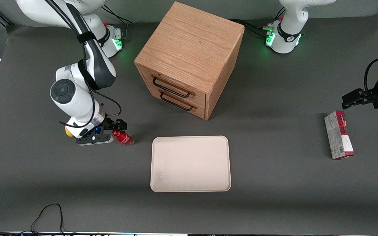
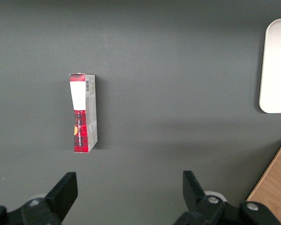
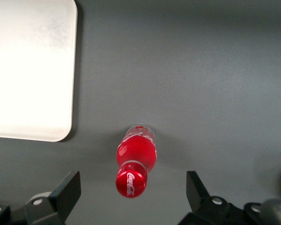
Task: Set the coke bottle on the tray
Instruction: 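Lower the right gripper and close it around the bottle's cap end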
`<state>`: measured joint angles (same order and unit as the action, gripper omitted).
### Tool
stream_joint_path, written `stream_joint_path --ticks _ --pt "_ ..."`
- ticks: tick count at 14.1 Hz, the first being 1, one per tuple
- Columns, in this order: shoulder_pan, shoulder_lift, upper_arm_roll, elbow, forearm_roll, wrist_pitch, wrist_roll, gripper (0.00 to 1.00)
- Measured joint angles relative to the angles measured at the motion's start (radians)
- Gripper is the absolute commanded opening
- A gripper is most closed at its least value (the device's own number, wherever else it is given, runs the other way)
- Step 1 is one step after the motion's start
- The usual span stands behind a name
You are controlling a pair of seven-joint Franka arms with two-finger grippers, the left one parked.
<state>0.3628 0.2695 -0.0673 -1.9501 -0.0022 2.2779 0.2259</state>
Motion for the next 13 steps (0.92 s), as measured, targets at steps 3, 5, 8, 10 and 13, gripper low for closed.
stream_joint_path --ticks 3,5,8,10,13 --pt "0.0 0.027 0.0 -0.001 0.0 0.019 0.0 1.0" --pt "0.0 0.038 0.0 -0.002 0.0 0.02 0.0 1.0" --pt "0.0 0.042 0.0 -0.008 0.0 0.02 0.0 0.94" --pt "0.0 0.042 0.0 -0.009 0.0 0.019 0.0 0.55" --pt "0.0 0.042 0.0 -0.009 0.0 0.015 0.0 0.14"
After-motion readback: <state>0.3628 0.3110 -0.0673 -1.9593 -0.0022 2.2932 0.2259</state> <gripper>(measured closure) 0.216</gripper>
